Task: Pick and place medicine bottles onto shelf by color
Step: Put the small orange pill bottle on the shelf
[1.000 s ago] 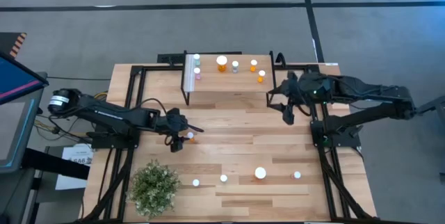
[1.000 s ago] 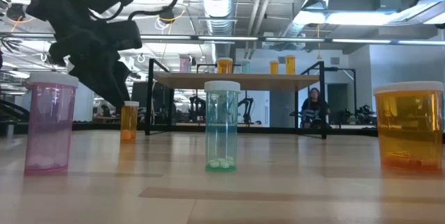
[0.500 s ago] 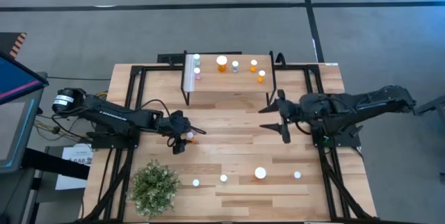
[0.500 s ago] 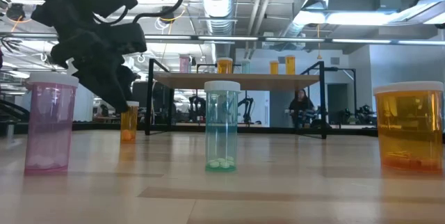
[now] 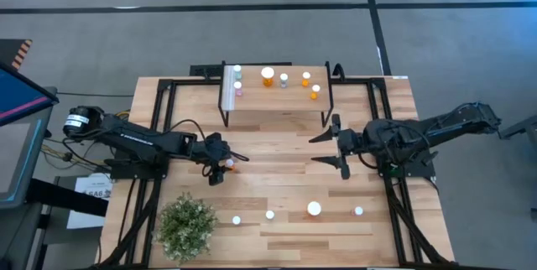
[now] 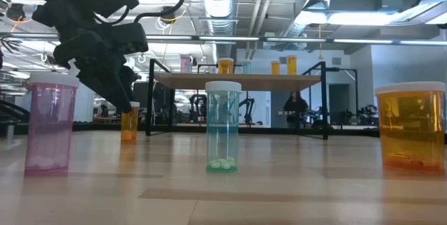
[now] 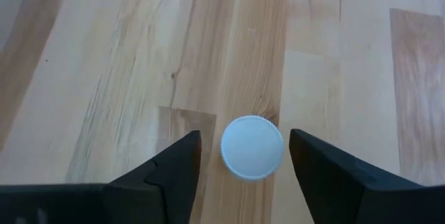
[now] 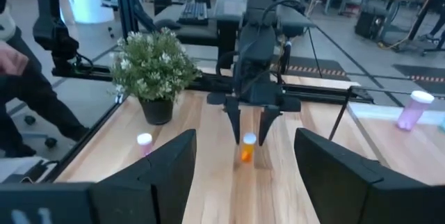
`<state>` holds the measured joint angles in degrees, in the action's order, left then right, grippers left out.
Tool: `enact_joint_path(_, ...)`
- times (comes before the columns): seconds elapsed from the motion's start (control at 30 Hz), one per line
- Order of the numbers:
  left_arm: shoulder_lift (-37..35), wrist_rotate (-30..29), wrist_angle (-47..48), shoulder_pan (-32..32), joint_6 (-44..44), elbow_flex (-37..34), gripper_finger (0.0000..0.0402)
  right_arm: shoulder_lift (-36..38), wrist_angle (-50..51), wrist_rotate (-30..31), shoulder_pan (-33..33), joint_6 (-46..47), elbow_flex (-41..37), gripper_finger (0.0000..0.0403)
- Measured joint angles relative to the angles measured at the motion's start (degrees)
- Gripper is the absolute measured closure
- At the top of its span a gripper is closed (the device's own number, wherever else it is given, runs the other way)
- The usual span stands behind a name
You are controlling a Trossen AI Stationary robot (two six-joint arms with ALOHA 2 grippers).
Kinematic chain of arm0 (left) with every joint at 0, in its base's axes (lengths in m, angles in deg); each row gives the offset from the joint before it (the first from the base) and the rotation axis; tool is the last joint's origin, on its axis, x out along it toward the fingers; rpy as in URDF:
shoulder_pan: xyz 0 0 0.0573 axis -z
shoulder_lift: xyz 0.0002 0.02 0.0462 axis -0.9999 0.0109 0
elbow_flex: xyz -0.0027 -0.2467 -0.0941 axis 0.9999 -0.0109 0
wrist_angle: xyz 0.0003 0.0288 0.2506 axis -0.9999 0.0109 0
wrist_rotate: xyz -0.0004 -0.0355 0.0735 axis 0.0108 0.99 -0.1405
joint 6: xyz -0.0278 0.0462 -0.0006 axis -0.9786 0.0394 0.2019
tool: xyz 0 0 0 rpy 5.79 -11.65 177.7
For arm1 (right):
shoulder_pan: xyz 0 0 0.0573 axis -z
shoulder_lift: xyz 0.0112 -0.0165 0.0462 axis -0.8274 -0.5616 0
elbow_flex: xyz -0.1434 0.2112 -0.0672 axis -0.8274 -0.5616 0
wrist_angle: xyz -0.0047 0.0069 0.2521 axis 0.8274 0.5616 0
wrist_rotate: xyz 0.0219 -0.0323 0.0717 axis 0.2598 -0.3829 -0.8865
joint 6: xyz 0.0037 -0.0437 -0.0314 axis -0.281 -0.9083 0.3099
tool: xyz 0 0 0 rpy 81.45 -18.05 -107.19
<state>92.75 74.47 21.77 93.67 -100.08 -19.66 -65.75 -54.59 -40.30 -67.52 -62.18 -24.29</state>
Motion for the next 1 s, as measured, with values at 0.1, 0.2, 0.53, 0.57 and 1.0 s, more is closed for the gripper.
enact_joint_path(0.1, 0.0, 0.0, 0.0, 0.0, 0.0, 0.0, 0.0211, 0.0, -0.6, 0.0, 0.0, -0.2, 0.0, 0.0137)
enact_joint_path(0.2, 0.0, 0.0, 0.0, 0.0, 0.0, 0.0, 0.0226, 0.0, -1.2, 0.0, 0.0, -0.3, 0.0, 0.0137)
enact_joint_path(0.53, 0.0, -0.1, 0.0, 0.0, -0.3, 0.0, 0.0276, 0.0, -1.3, -0.1, 0.0, -1.0, 0.0, 0.0137)
enact_joint_path(0.57, 0.0, -0.1, 0.0, 0.0, -0.3, 0.0, 0.0282, 0.0, -1.3, -0.1, 0.0, -1.1, 0.0, 0.0137)
enact_joint_path(1.0, 0.0, -0.1, 3.5, 0.0, 0.4, 5.2, 0.0303, 0.0, -1.3, -0.1, 0.0, -1.1, 0.0, 0.0137)
